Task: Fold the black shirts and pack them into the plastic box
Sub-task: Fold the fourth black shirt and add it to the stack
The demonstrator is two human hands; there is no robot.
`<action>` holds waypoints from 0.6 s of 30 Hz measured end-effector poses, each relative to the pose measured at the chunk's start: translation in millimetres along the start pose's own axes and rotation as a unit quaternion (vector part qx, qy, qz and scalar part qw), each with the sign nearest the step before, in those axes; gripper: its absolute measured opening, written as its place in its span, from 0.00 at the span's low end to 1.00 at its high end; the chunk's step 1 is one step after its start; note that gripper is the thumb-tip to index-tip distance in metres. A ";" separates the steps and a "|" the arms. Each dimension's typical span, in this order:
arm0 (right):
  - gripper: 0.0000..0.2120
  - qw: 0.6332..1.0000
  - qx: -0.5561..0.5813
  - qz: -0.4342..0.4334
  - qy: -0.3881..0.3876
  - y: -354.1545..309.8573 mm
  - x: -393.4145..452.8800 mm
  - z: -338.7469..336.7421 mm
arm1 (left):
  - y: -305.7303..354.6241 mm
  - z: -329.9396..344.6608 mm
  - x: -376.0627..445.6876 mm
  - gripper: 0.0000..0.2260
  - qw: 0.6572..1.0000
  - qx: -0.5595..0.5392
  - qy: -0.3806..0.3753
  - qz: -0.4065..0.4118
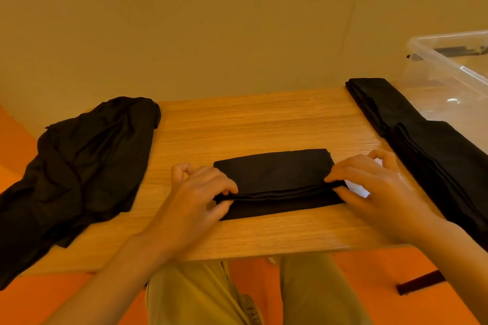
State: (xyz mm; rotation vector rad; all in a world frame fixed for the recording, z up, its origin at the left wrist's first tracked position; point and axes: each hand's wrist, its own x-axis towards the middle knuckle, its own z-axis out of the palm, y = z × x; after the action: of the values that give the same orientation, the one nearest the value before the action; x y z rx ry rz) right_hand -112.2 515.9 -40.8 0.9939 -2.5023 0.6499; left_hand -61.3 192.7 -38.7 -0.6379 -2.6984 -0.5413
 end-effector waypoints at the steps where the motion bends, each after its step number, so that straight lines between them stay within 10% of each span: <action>1: 0.09 1.000 -0.003 0.002 -0.007 0.2 -3.4 1.6 | -0.3 0.6 -2.5 0.06 1.000 -0.001 -0.003 0.001; 11: 0.19 0.999 0.006 0.047 0.004 -14.9 23.1 2.7 | 14.8 -3.6 30.0 0.15 0.995 -0.033 0.068 -0.070; 18: 0.33 0.968 -0.076 0.113 -0.209 -30.0 43.7 47.7 | 39.8 42.5 46.9 0.30 0.972 0.050 -0.172 -0.152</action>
State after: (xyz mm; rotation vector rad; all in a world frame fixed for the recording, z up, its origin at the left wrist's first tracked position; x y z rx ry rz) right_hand -128.6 447.1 -50.4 0.8701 -3.0143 0.3247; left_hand -91.2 260.7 -46.8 -0.3125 -3.1559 -0.3897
